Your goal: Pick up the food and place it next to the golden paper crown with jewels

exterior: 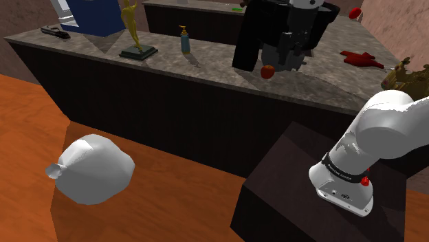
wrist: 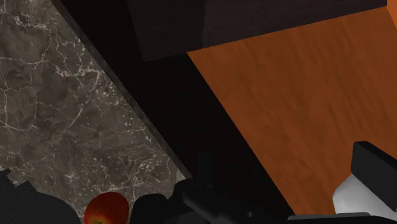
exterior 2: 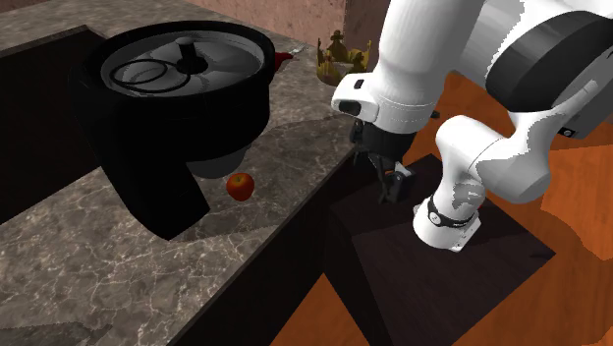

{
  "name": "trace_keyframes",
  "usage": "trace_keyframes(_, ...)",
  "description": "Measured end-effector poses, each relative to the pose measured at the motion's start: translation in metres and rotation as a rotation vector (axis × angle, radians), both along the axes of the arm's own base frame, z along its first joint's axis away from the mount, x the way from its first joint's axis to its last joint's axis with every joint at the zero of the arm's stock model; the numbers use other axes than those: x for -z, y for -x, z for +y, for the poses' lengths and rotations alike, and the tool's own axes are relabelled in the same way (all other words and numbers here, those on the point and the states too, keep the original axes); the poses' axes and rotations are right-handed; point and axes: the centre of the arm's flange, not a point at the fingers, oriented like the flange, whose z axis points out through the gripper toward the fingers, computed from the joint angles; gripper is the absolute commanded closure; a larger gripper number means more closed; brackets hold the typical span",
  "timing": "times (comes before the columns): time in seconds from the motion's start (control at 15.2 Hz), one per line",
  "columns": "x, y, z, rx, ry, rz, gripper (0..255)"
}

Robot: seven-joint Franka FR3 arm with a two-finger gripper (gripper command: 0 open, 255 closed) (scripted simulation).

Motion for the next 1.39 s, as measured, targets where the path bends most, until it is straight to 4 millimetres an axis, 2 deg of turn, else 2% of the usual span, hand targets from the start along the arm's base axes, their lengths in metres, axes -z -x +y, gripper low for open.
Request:
trace_keyframes(0.2,0.008,-0.005,-0.009,-0.001,0.006,-0.003,0)
trace_keyframes(0.4,0.028,-0.019,-0.034,-0.002,0.019,-0.012,0)
trace_keyframes(0.53,0.046,-0.024,-0.054,-0.004,0.028,-0.018,0)
trace_keyframes(0.73,0.061,-0.044,-0.080,-0.007,0.042,-0.028,0)
trace_keyframes(0.86,0.077,-0.048,-0.100,-0.008,0.052,-0.034,0)
trace_keyframes(1.19,0.114,-0.081,-0.147,-0.013,0.076,-0.051,0)
trace_keyframes(1.39,0.130,-0.092,-0.175,-0.016,0.090,-0.060,0)
